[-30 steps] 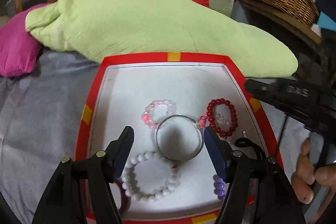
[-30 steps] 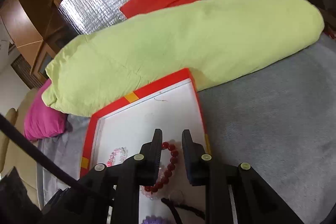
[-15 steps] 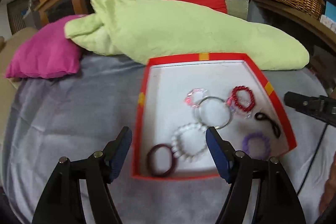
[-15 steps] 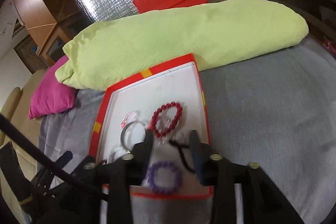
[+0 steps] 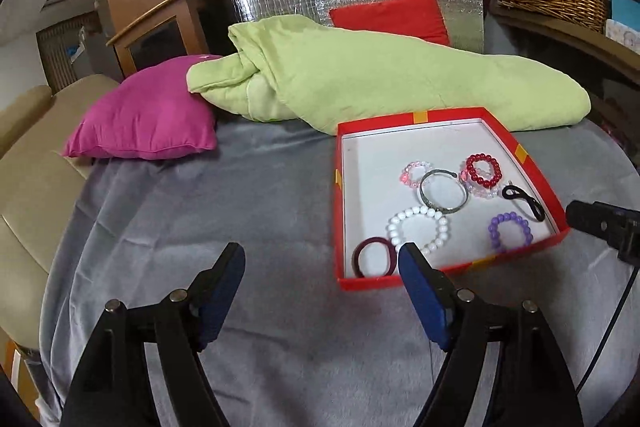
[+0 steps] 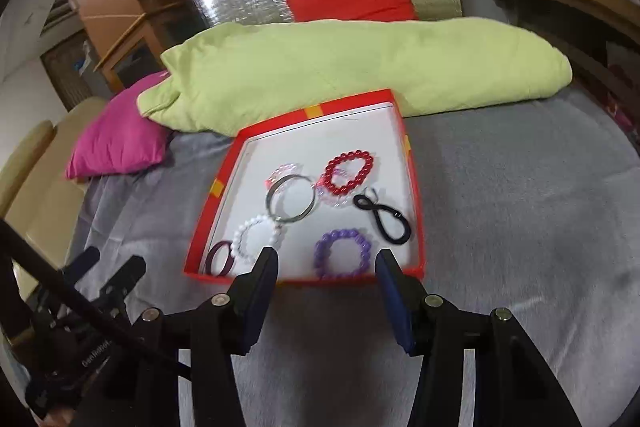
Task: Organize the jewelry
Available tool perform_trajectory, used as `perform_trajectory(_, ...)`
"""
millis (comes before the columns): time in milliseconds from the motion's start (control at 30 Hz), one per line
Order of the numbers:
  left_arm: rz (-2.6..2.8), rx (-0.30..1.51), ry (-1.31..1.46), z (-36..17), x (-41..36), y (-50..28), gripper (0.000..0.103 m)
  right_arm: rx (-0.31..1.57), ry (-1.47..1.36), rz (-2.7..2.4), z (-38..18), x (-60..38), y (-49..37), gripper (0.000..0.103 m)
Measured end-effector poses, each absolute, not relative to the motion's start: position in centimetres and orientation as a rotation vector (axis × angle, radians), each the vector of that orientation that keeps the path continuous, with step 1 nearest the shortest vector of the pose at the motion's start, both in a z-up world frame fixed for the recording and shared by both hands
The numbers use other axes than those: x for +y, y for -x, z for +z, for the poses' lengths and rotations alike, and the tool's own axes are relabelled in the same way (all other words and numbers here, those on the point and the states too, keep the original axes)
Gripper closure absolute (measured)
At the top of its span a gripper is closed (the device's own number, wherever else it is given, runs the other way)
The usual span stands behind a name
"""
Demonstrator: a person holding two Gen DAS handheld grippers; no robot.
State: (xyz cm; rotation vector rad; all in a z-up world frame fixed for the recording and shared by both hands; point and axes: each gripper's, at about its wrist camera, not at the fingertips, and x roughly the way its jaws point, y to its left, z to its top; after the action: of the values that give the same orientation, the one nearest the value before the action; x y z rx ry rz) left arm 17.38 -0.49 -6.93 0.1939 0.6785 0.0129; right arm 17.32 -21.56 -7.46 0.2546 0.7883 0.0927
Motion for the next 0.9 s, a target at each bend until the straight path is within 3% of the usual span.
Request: perform_trajectory(900,0.05,0.684,-0.155,-6.6,1.4,-12.7,0.022,0.703,-0.167,0.042,-7.0,-19.2,-10.8,0.048)
